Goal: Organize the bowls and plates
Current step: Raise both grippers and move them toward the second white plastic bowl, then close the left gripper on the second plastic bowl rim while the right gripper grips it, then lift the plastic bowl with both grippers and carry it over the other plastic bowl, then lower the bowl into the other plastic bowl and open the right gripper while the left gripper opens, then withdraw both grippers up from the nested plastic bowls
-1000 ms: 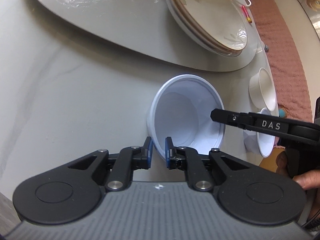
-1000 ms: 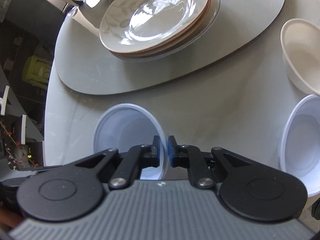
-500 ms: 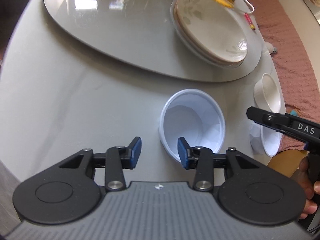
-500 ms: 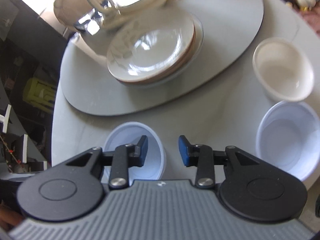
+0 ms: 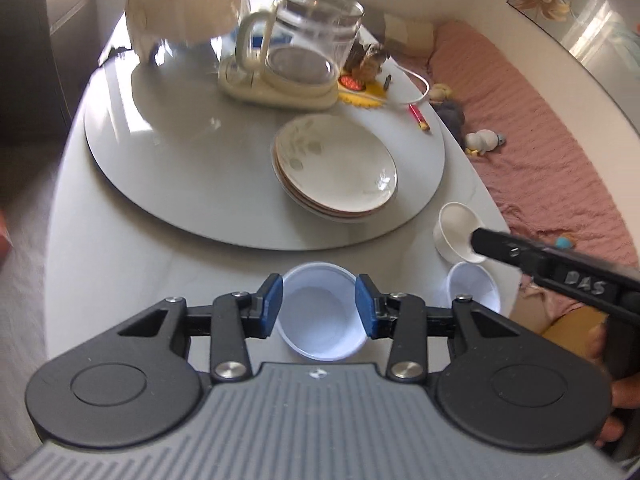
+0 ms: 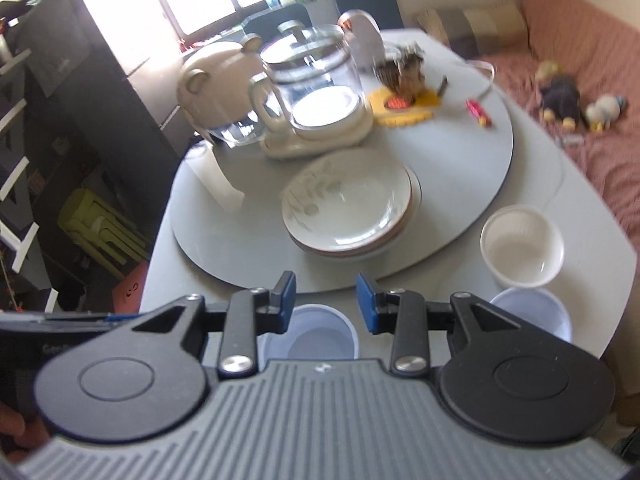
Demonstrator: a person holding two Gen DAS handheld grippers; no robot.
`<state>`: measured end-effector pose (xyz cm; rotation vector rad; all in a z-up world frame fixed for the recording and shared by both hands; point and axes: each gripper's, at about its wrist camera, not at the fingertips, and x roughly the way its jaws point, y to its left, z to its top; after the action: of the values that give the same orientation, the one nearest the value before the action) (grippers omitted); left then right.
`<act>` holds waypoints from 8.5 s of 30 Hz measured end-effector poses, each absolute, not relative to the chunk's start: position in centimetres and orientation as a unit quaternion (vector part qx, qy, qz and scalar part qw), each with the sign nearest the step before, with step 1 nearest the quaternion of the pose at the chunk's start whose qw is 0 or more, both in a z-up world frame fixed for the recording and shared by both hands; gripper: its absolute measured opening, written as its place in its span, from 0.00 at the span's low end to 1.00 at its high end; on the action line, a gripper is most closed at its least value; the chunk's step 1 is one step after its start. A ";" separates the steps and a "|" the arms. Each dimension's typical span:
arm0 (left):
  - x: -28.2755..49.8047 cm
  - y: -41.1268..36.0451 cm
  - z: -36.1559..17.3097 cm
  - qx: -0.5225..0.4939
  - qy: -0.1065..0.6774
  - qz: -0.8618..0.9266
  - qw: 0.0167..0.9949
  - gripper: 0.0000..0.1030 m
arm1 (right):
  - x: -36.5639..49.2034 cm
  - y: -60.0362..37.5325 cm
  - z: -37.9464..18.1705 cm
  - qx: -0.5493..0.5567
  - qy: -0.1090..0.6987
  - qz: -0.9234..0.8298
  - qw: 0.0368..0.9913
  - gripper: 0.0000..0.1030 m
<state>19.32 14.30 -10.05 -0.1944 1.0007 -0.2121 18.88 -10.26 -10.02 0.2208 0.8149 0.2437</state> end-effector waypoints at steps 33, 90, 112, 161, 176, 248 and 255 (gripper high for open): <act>17.5 3.4 -7.6 -0.102 0.446 -0.089 0.884 0.45 | 17.3 -19.5 -6.2 0.023 0.368 0.110 0.923 0.35; 27.9 -13.7 -26.7 -0.126 0.634 -0.035 0.763 0.45 | 28.1 -32.1 -24.2 0.087 0.585 0.221 0.775 0.35; 28.3 -13.5 -29.2 -0.159 0.646 -0.020 0.746 0.22 | 26.4 -32.5 -25.8 0.107 0.585 0.211 0.776 0.12; 22.1 1.0 -17.5 -0.285 0.532 -0.075 0.794 0.22 | 25.8 -24.8 -14.5 0.151 0.519 0.267 0.798 0.12; 22.5 10.3 -18.7 -0.320 0.501 -0.044 0.803 0.22 | 27.3 -14.2 -14.4 0.043 0.505 0.304 0.807 0.13; 25.3 7.2 -9.0 -0.161 0.445 -0.131 0.871 0.51 | 26.0 -14.7 -8.7 0.057 0.434 0.164 0.884 0.29; 26.8 5.1 -9.3 -0.168 0.452 -0.128 0.867 0.51 | 27.3 -17.6 -9.8 0.069 0.445 0.147 0.881 0.29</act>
<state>26.79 5.05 -9.25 -0.3508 0.9468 -0.2675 27.25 -17.56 -9.80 0.1429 0.9273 0.3071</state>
